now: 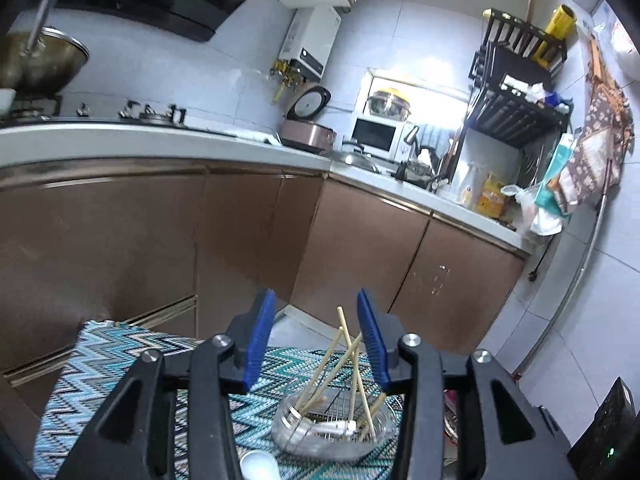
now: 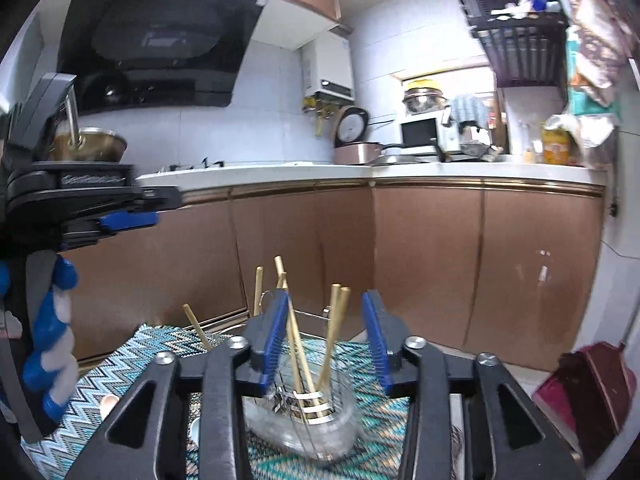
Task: Organize utensils
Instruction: 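Raise both open tools from the holder back over the two spoons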
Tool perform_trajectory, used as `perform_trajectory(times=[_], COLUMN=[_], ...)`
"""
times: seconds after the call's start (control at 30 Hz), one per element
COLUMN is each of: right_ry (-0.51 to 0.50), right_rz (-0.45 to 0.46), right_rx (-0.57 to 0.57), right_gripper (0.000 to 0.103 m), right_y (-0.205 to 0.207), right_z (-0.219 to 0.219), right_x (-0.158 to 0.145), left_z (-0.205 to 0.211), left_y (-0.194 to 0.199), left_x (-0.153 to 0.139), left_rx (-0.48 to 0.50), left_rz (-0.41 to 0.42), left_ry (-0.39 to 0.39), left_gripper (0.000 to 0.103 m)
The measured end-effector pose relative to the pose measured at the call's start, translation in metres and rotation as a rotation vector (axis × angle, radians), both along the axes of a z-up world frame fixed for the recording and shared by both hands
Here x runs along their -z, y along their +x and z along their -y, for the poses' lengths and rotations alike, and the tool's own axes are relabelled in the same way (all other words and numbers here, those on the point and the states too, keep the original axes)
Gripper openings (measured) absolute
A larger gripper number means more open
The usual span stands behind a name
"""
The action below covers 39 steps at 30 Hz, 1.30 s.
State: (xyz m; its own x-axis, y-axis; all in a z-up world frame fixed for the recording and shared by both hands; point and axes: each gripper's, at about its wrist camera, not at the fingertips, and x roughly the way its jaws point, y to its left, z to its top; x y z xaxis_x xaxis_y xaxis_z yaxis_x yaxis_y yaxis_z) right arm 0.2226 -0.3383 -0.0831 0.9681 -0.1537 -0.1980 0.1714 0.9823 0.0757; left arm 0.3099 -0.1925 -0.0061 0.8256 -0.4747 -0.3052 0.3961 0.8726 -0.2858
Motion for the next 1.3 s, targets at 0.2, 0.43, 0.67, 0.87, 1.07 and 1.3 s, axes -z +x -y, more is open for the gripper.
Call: perform_trajectory(times=[0.2,0.43,0.67,0.87,1.07,1.3], right_ry=[0.025,0.040,0.016,-0.008,0.012,0.047], right_rz=[-0.012,-0.027,-0.035,-0.038,-0.056,-0.075], right_rx=[0.068,0.072,0.036,-0.020,-0.083,-0.119], right_gripper=[0.057,0.057,0.058,0.059,0.059,0.059], right_y=[-0.055,-0.107,-0.141,-0.162,-0.171,-0.174], right_z=[-0.001,-0.015,-0.044,-0.073,-0.094,-0.099], right_x=[-0.023,-0.042,-0.059,-0.065,-0.055,-0.043], left_z=[-0.050,-0.107,-0.147,-0.184,-0.209,-0.241], left_y=[-0.054,-0.126,-0.180,-0.209,-0.227,-0.234], left_x=[-0.028,-0.048,-0.049,-0.037,-0.021,-0.003], left_rx=[-0.025,-0.049,-0.056,-0.067,-0.113,-0.176], left_rz=[0.021,0.074,0.047,0.003,-0.035,-0.089], left_ry=[-0.028,-0.032,0.013,0.008,0.013,-0.011], left_gripper=[0.044,0.047,0.047,0.047,0.047,0.047])
